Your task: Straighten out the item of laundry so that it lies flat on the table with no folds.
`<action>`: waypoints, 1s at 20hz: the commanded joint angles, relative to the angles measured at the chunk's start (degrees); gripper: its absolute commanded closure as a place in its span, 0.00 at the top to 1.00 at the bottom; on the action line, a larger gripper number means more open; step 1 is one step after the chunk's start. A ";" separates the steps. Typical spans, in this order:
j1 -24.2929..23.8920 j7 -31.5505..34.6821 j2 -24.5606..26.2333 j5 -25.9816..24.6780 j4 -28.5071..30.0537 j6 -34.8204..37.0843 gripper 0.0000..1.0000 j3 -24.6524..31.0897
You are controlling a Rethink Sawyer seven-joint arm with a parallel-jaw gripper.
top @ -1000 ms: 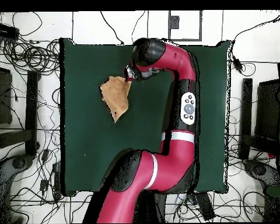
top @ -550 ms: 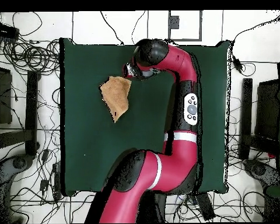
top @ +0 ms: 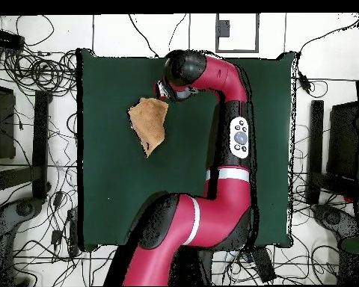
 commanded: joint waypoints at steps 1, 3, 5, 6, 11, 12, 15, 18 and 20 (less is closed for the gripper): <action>4.18 8.26 -0.73 -3.10 7.07 5.74 1.00 -3.59; 4.90 9.77 -1.29 -3.16 6.58 6.76 1.00 -4.50; 5.91 11.62 -1.94 -3.76 5.50 7.02 1.00 -5.75; 6.38 12.58 -2.04 -3.96 4.57 7.12 1.00 -6.06; 7.37 18.53 -0.77 -2.12 1.19 1.54 1.00 -4.05; 7.42 18.65 -0.39 -1.79 1.04 0.60 1.00 -3.61; 7.90 19.18 0.73 -2.50 -0.38 -0.21 1.00 -3.52; 7.80 20.16 1.25 -2.09 0.10 -3.16 1.00 -3.34; 7.73 20.64 1.64 -2.04 0.19 -3.71 1.00 -3.45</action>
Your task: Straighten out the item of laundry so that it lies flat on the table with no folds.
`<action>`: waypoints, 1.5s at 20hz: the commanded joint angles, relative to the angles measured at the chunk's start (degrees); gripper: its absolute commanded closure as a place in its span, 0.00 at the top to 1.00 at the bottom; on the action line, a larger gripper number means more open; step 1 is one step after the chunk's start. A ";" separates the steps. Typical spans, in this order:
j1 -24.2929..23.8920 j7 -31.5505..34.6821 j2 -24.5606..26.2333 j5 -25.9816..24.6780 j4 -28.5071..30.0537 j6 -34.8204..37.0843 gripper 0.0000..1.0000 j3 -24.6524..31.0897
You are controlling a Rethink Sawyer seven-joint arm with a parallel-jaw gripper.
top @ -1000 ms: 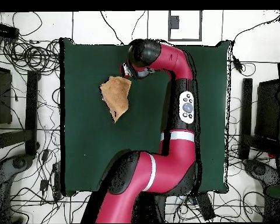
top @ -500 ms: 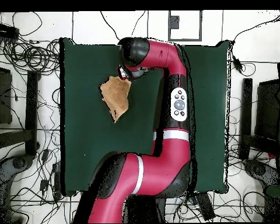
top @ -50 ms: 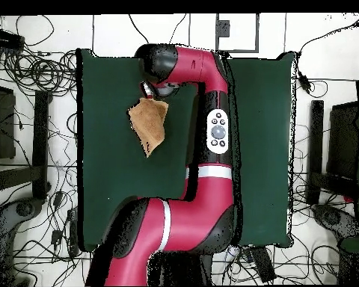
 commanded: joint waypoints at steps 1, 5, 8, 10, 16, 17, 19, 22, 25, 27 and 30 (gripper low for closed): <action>1.54 19.15 3.54 -0.06 2.86 -4.24 1.00 1.46; 1.76 19.88 3.86 -1.23 2.38 -1.37 1.00 -0.39; 1.80 20.02 3.63 -1.42 2.83 -0.35 1.00 -1.45; 1.85 19.95 3.53 -1.67 3.02 0.73 1.00 -2.15; 1.92 19.16 3.10 -0.83 3.86 3.03 1.00 -3.06; 2.02 19.17 3.22 -0.85 3.71 2.94 1.00 -3.09; 2.18 19.44 3.59 -1.03 3.50 2.91 1.00 -3.29; 2.50 20.73 4.41 -1.54 2.75 3.21 1.00 -3.82; 2.64 20.83 5.45 -1.50 1.76 3.85 1.00 -3.62; 2.73 20.61 6.49 -1.68 0.83 4.51 1.00 -3.42; 2.94 20.16 8.18 -2.50 -0.95 6.28 1.00 -3.35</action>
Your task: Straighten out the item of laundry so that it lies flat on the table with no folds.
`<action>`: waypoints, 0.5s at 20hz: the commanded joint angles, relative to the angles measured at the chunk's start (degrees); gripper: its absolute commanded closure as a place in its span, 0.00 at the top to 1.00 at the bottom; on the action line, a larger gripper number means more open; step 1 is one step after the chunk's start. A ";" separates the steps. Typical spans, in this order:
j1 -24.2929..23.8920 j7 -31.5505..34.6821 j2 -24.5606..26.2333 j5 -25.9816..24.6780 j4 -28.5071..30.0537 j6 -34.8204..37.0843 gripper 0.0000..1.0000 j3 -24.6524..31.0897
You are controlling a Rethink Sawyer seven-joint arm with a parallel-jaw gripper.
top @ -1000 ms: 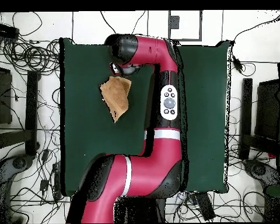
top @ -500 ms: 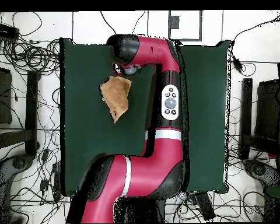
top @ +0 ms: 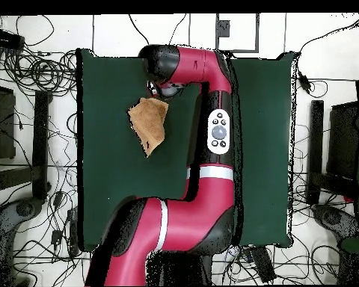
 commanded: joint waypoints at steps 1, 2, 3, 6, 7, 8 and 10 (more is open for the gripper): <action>2.83 15.92 7.24 -2.51 0.69 7.03 1.00 0.79; 2.86 15.83 7.61 -2.63 0.31 7.28 1.00 0.86; 2.88 15.74 7.99 -2.74 -0.07 7.52 1.00 0.93; 2.95 14.99 9.81 -3.35 -2.29 9.22 1.00 1.90; 2.95 14.70 10.22 -3.41 -2.87 10.01 1.00 2.25; 2.99 14.39 10.56 -3.52 -3.47 11.32 1.00 2.49; 3.10 14.26 11.00 -3.77 -4.36 13.21 1.00 2.77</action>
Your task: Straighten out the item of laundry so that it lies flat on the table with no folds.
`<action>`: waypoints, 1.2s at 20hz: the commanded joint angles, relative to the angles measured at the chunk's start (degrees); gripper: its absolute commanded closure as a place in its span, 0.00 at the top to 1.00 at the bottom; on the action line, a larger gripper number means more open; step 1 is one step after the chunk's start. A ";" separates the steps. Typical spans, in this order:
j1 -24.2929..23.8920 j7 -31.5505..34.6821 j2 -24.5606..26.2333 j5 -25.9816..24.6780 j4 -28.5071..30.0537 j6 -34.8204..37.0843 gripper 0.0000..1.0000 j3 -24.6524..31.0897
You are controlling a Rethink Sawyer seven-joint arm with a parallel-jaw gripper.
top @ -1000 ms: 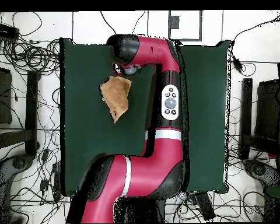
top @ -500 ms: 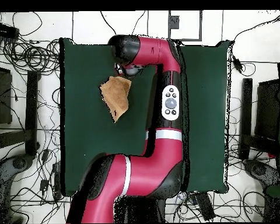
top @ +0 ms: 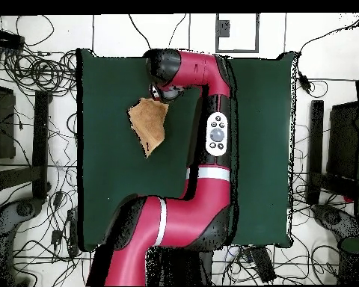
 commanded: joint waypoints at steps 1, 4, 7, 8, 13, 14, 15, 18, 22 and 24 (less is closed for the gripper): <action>2.85 14.36 6.54 -3.69 1.29 10.65 1.00 2.87; 2.97 14.57 6.58 -3.98 0.43 13.70 1.00 3.02; 3.03 14.81 6.29 -3.90 0.09 15.88 1.00 3.11; 3.02 14.95 6.15 -3.81 0.11 15.96 1.00 3.14; 3.33 17.15 5.27 -3.96 0.27 11.38 1.00 2.42; 3.61 17.80 4.98 -4.46 0.22 9.06 1.00 1.78; 3.80 18.49 4.67 -4.77 0.22 7.04 1.00 1.39; 3.84 19.24 3.65 -4.66 0.62 6.47 1.00 1.69; 3.98 20.28 2.74 -5.05 1.09 4.32 1.00 1.41; 3.98 20.61 2.20 -4.84 1.55 3.81 1.00 1.15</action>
